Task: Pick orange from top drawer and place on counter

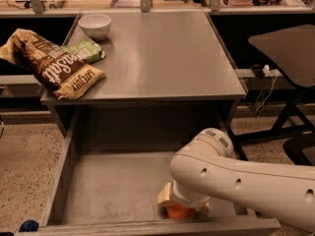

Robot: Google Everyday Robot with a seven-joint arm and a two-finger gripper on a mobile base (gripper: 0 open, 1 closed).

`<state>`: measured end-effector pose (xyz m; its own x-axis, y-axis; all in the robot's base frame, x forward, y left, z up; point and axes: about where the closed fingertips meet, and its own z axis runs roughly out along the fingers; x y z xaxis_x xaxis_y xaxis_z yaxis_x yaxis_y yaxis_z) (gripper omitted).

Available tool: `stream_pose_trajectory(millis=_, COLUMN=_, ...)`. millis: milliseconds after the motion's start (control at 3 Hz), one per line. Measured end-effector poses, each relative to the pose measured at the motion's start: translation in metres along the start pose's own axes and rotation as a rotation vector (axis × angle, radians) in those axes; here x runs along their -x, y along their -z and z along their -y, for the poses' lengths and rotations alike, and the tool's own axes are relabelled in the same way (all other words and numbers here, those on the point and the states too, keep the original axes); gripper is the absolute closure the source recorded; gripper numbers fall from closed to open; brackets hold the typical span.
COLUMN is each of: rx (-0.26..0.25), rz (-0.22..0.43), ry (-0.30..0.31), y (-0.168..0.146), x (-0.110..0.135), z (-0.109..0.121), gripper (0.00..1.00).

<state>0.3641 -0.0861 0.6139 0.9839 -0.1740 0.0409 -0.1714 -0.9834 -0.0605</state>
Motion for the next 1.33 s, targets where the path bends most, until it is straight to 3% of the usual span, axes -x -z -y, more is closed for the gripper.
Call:
stream_pose_trajectory(millis=667, rx=-0.004, rz=-0.032, ry=-0.103, y=0.001, x=-0.023, z=-0.016, gripper=0.24)
stream_pose_trajectory(millis=1000, rx=-0.020, rz=-0.015, ry=-0.115, y=0.001, x=-0.024, z=-0.018, gripper=0.47)
stream_pose_trajectory(millis=1333, rx=-0.018, rz=0.048, ry=-0.115, y=0.003, x=-0.010, z=-0.019, gripper=0.69)
